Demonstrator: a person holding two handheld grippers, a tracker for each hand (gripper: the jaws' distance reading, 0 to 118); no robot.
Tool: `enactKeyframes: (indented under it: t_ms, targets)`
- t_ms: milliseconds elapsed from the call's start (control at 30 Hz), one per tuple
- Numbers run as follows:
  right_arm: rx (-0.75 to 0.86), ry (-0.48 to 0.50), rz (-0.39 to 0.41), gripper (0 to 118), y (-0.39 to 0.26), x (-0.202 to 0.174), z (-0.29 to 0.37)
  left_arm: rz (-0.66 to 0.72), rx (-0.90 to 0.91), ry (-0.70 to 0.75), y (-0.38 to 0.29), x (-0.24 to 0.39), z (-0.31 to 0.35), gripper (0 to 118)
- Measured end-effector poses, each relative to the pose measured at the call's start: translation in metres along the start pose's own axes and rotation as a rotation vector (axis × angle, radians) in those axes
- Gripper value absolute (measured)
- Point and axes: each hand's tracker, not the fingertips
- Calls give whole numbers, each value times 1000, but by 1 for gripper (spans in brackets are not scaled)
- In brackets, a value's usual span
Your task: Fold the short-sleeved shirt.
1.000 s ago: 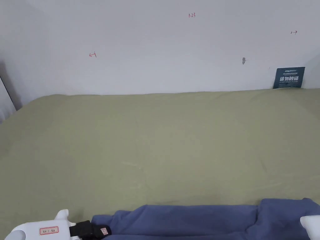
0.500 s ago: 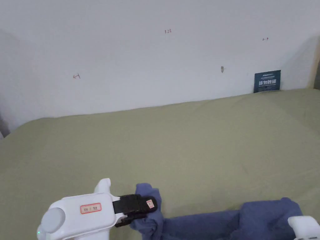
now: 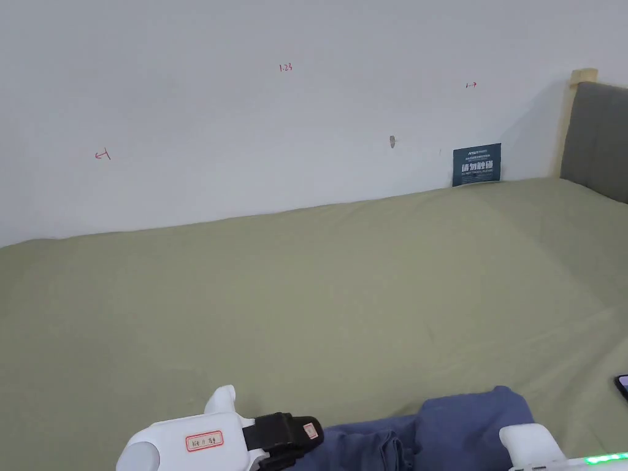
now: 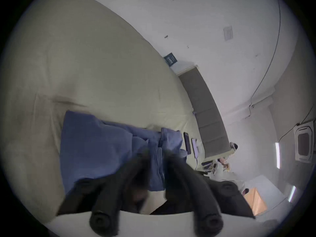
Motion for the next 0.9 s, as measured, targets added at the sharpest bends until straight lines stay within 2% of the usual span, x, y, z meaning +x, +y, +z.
enactKeyframes:
  t_ms: [100,200,300,367,400,433,467,600,633,733,833,867,900]
  targets:
    - [18,9,-9,0,0,0,2,24,-35,27,-9,-6,-15,6]
    - [22,9,-10,0,1,0,2,62,-131,-39,-28,-13,-48,4]
    - [15,4,-6,0,0,0,0,78,-209,11,-51,-17,-92,4]
    - [12,-1,2,0,0,0,0,86,-259,135,-69,-27,-119,1]
    - [11,-3,7,0,-1,-1,0,155,-208,87,-74,-35,-118,1]
    - [9,-6,10,0,-1,0,0,252,-131,-33,-71,-38,-109,1]
    - [7,-9,11,0,-1,0,0,276,-136,-11,-67,-39,-105,1]
    - [-2,-16,14,0,-2,0,-1,79,-144,84,-49,-18,-75,0]
    - [-2,-13,16,0,-2,0,-1,48,-124,55,-40,-17,-58,0]
    - [-1,-10,20,0,-2,-2,-1,38,-65,-57,-11,-26,-6,0]
    - [-23,10,37,0,-2,-6,-3,-63,-18,35,11,-48,45,0]
    - [-24,9,43,0,-3,-8,-4,-57,-6,65,15,-58,56,0]
    - [-23,5,50,0,-3,-10,-4,27,2,77,18,-71,67,0]
